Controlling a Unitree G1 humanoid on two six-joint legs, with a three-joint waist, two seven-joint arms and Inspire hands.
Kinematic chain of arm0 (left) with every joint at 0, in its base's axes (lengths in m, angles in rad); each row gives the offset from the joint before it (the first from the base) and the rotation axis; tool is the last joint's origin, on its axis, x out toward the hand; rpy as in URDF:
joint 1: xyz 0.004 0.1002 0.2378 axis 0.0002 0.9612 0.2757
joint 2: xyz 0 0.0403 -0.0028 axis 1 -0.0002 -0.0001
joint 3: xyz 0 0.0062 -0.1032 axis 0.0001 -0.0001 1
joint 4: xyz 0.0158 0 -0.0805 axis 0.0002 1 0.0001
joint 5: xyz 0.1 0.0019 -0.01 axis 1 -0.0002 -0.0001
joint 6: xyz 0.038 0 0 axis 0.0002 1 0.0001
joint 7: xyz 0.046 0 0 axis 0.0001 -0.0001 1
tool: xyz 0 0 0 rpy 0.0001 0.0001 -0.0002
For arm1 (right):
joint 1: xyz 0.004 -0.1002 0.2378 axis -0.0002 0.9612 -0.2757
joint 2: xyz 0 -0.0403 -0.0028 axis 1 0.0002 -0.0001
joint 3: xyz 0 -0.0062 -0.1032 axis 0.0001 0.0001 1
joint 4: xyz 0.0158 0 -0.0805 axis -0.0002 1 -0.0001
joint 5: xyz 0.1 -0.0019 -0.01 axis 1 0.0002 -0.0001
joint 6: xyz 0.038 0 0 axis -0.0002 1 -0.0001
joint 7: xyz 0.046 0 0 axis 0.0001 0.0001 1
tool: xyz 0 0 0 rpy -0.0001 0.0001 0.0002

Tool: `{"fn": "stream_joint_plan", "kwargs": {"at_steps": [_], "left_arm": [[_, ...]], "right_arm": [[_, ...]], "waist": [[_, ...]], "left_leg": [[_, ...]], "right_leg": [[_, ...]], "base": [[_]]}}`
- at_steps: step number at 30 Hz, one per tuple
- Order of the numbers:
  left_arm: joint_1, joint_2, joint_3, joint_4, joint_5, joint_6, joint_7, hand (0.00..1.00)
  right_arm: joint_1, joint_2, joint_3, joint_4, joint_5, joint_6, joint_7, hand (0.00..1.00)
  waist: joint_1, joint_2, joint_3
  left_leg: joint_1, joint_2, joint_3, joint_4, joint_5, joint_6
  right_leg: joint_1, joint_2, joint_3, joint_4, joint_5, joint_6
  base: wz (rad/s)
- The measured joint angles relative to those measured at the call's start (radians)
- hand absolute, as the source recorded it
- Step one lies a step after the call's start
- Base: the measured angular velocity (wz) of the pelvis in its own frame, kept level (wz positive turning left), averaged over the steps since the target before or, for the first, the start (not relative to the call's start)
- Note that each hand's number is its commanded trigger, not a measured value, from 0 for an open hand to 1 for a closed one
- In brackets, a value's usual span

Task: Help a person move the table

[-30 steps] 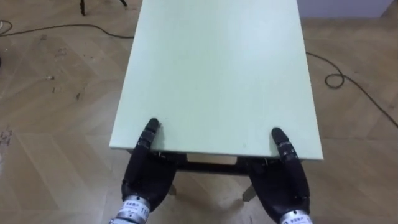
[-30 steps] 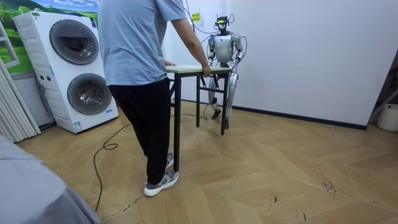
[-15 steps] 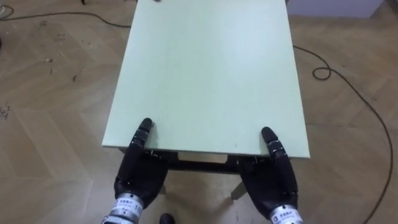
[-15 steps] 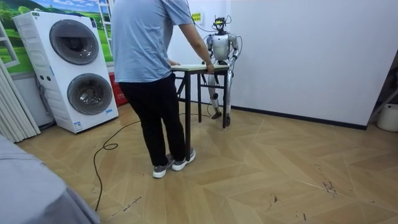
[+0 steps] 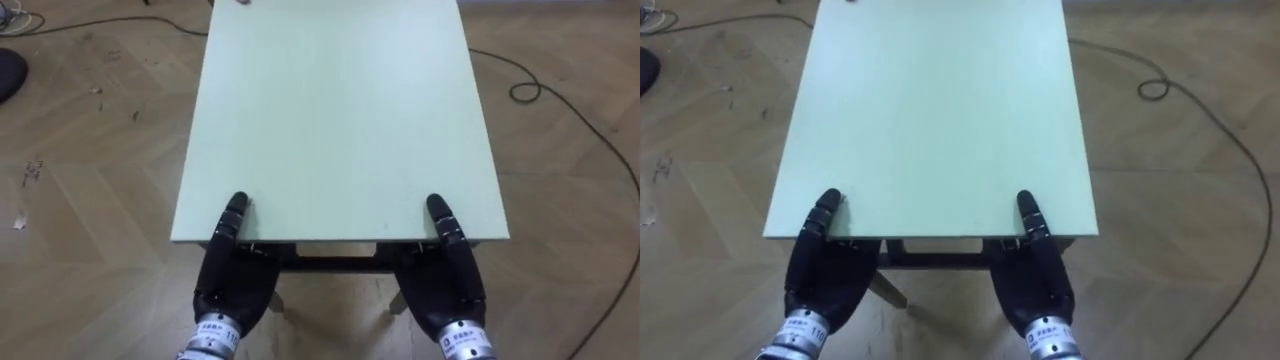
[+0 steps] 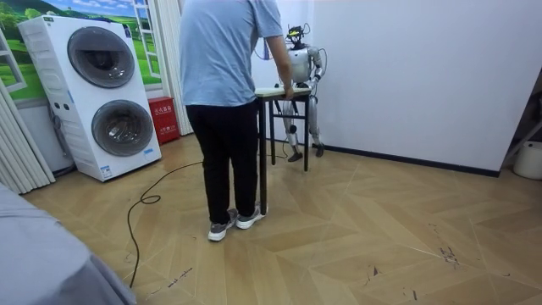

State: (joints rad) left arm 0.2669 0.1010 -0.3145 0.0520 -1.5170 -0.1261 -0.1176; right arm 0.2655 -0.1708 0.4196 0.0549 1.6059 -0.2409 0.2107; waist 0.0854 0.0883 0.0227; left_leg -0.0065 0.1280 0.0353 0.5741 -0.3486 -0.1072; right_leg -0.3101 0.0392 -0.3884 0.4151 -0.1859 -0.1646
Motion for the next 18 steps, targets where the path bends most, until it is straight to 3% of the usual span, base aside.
{"fn": "stream_joint_plan", "kwargs": {"at_steps": [1,5,6,8,12,15,17,18], "left_arm": [[-0.015,0.002,-0.002,0.002,0.0,0.001,0.002,1.0],[-0.058,0.006,-0.019,0.01,-0.001,-0.012,0.007,1.0],[-0.075,0.009,-0.026,0.016,-0.001,-0.015,0.012,1.0],[-0.093,0.008,-0.031,0.066,-0.001,-0.016,0.013,1.0],[-0.061,0.009,-0.035,0.075,0.006,-0.028,0.013,1.0],[-0.047,0.007,-0.04,0.084,0.003,-0.027,0.013,1.0],[-0.045,0.005,-0.044,0.084,-0.004,-0.027,0.019,1.0],[-0.046,0.008,-0.047,0.084,-0.004,-0.027,0.021,1.0]], "right_arm": [[-0.005,0.002,-0.003,0.0,0.003,-0.006,0.0,1.0],[-0.022,0.006,-0.029,0.0,-0.006,-0.005,0.008,1.0],[-0.022,0.011,-0.044,0.0,-0.005,0.004,0.01,1.0],[-0.018,0.015,-0.061,0.031,-0.007,0.035,0.011,1.0],[0.01,0.018,-0.061,0.047,-0.01,0.06,0.012,1.0],[0.028,0.019,-0.066,0.048,-0.018,0.072,0.012,1.0],[0.029,0.017,-0.077,0.05,-0.021,0.091,0.012,1.0],[0.031,0.018,-0.077,0.05,-0.021,0.09,0.012,1.0]], "waist": [[0.0,0.006,0.0019],[0.0,0.003,0.0032],[0.003,-0.004,0.0082],[0.0,-0.02,0.0072],[-0.028,-0.045,0.0073],[-0.042,-0.049,0.0057],[-0.077,-0.048,0.0058],[-0.082,-0.048,0.0062]], "left_leg": [[0.013,0.002,-0.014,-0.061,-0.032,0.014],[0.036,-0.007,0.022,-0.263,-0.067,0.032],[0.034,-0.022,0.032,-0.303,-0.07,0.039],[0.019,-0.056,0.025,-0.288,-0.055,0.079],[0.007,-0.099,0.017,-0.268,-0.033,0.115],[-0.018,-0.129,0.024,-0.239,-0.015,0.143],[-0.051,-0.149,0.023,-0.23,0.015,0.166],[-0.056,-0.147,0.04,-0.23,0.023,0.169]], "right_leg": [[-0.02,0.0,-0.019,0.008,0.004,-0.005],[-0.109,-0.023,-0.036,0.029,0.053,-0.013],[-0.131,-0.04,-0.035,0.038,0.069,-0.01],[-0.133,-0.073,-0.029,0.025,0.116,-0.003],[-0.101,-0.1,-0.004,-0.039,0.189,0.018],[-0.097,-0.116,0.062,-0.076,0.267,0.066],[-0.097,-0.129,0.143,-0.117,0.334,0.157],[-0.098,-0.133,0.164,-0.107,0.333,0.174]], "base": [[0.24],[0.11],[0.05],[0.0],[0.05],[0.09],[0.27],[0.46]]}}
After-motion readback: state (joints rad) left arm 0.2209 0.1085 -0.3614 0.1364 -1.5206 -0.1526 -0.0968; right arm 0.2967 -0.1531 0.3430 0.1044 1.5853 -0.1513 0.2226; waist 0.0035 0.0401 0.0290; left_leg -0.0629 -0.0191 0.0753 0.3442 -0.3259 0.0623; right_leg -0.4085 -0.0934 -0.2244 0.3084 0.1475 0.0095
